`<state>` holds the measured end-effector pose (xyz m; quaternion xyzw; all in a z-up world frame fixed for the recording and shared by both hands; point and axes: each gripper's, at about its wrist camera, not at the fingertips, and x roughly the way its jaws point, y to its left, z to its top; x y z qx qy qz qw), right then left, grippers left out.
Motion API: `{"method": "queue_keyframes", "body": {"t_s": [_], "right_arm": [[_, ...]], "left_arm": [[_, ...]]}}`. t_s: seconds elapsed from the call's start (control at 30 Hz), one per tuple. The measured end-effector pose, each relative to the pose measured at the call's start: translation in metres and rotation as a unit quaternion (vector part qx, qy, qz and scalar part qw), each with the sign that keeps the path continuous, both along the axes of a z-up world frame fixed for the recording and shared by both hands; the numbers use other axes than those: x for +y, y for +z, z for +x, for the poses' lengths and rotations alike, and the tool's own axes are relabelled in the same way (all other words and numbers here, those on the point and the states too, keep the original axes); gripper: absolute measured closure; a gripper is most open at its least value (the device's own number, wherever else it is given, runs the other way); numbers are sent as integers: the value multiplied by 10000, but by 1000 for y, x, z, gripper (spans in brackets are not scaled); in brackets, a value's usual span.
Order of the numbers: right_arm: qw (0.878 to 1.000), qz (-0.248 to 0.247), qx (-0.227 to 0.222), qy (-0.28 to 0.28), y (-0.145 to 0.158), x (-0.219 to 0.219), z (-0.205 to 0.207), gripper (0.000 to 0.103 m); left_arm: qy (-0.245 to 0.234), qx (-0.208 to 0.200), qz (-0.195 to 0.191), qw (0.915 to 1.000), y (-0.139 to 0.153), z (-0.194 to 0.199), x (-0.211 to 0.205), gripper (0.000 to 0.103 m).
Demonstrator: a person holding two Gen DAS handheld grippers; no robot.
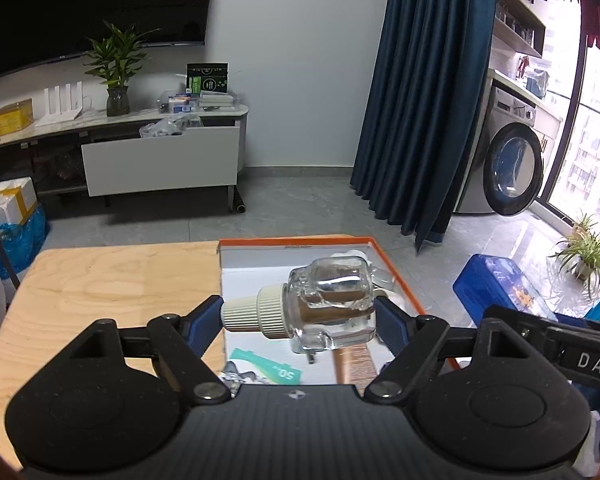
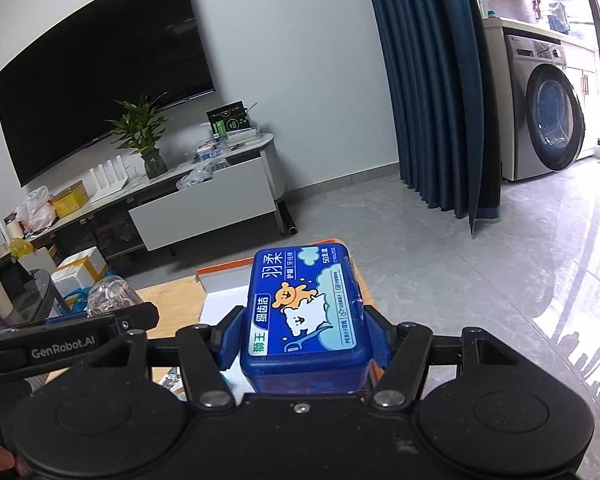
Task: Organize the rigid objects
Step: 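Carry glass bottle and blue tin over the orange-rimmed box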
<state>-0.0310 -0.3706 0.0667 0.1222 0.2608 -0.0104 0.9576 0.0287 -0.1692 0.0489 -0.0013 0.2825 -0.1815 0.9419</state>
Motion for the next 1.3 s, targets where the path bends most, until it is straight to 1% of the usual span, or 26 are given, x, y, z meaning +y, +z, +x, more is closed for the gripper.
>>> {"method": "queue_keyframes", "body": {"t_s": [0.3, 1.3], "right_arm": [[10000, 33, 13, 39, -2, -3, -3, 29], [9996, -31, 89, 275, -2, 14, 1, 29]], "left_arm": [[-6, 70, 46, 10000, -3, -5, -2, 21], [78, 79, -25, 9999, -4, -11, 0, 21]]}}
